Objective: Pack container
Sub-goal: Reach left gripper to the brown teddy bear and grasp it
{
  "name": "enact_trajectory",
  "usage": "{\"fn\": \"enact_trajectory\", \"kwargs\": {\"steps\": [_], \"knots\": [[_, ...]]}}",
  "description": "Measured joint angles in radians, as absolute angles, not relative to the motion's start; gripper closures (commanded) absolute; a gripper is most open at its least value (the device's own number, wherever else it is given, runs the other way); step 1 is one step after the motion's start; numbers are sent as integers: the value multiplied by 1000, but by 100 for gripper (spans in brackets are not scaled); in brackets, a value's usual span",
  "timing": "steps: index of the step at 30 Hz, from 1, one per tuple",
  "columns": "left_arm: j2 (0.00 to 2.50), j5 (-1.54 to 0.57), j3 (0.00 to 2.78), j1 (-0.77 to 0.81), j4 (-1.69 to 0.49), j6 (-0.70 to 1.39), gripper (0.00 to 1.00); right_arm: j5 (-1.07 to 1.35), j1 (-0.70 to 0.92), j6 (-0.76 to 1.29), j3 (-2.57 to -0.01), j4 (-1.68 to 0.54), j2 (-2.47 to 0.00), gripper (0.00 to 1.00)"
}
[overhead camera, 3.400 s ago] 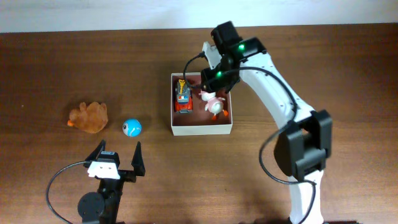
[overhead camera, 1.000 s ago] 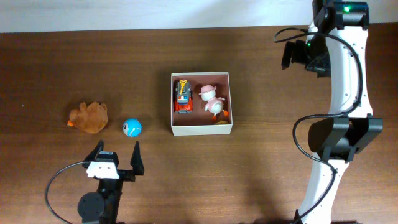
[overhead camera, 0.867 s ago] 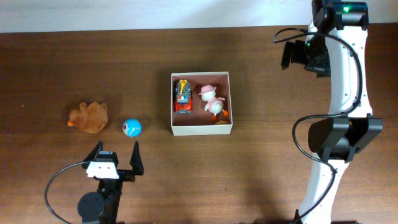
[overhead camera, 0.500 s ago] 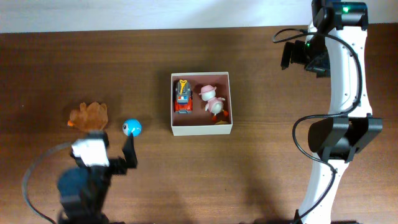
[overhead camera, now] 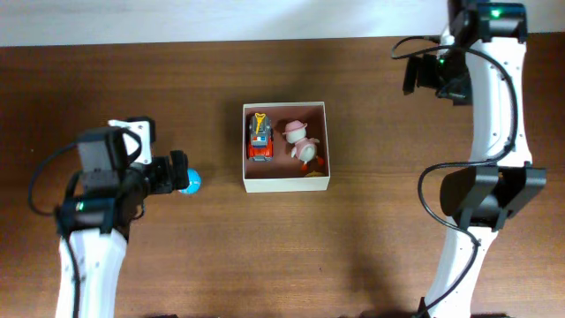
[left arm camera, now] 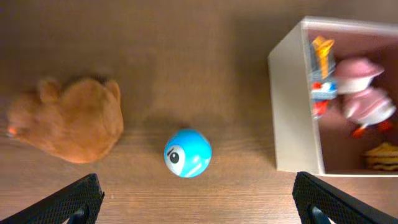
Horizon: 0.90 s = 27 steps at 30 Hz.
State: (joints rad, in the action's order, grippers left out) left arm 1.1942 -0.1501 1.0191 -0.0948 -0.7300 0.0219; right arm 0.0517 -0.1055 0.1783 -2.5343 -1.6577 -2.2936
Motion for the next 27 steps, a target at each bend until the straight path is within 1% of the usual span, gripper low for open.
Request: {"fn": "enact_trajectory", "kwargs": {"steps": [4, 5, 9, 19, 27], "knots": [[1305, -150, 1019, -97, -705, 24, 0, 152, -222, 175, -2534, -1684, -2294, 1], [1340, -144, 1019, -101, -688, 38, 0, 184, -278, 175, -2534, -1693, -2294, 1], [1394, -117, 1019, -142, -645, 78, 0, 212, -358, 175, -2534, -1692, -2294, 1], [1472, -89, 1019, -283, -472, 106, 0, 238, -358, 173, -2534, -1693, -2294, 1], [1555, -25, 1019, -291, -409, 110, 0, 239, -358, 172, -2534, -1693, -2294, 1]]}}
